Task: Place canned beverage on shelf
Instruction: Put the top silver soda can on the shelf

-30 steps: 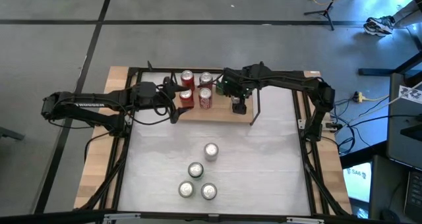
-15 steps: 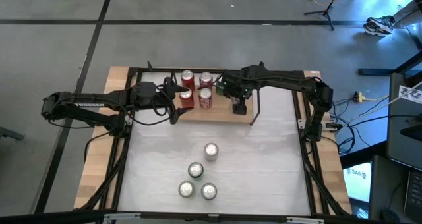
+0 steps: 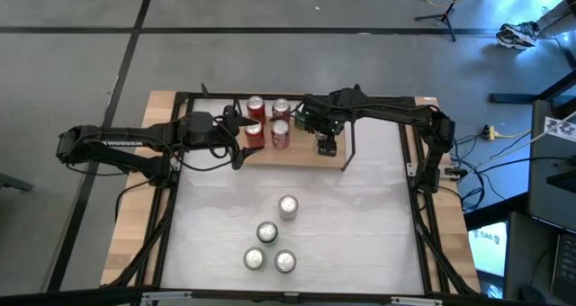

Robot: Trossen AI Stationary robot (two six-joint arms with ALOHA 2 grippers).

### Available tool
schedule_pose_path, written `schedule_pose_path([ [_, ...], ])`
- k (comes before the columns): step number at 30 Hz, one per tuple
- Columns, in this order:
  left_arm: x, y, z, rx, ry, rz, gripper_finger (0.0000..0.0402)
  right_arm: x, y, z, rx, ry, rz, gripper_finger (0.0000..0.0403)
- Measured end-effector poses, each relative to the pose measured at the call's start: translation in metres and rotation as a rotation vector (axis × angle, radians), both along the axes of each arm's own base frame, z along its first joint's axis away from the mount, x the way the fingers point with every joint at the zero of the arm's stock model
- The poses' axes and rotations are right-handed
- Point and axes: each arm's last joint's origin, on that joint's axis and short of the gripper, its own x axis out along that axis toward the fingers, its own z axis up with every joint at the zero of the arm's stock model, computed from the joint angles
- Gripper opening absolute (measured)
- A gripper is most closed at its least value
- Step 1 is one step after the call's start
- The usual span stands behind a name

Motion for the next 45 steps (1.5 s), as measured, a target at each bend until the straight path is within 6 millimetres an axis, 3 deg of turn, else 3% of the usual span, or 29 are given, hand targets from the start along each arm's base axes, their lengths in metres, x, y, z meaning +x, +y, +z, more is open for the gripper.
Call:
schedule_pose_path([
  [4,0.000,0.000,0.000,0.000,0.000,0.000,0.0379,-0.001,-0.003,0.000,0.001,0.003,-0.002,0.0313],
  [9,0.000,0.000,0.000,0.000,0.000,0.000,0.0379,-0.005,-0.013,0.000,0.003,0.004,-0.019,0.0297],
  [28,0.000,0.000,0.000,0.000,-0.001,0.000,0.0379,-0.029,-0.087,0.002,-0.063,-0.079,-0.050,0.0310],
  [45,0.000,0.000,0.000,0.000,-0.001,0.001,0.0379,-0.030,-0.089,0.002,-0.043,-0.087,-0.043,0.0312],
])
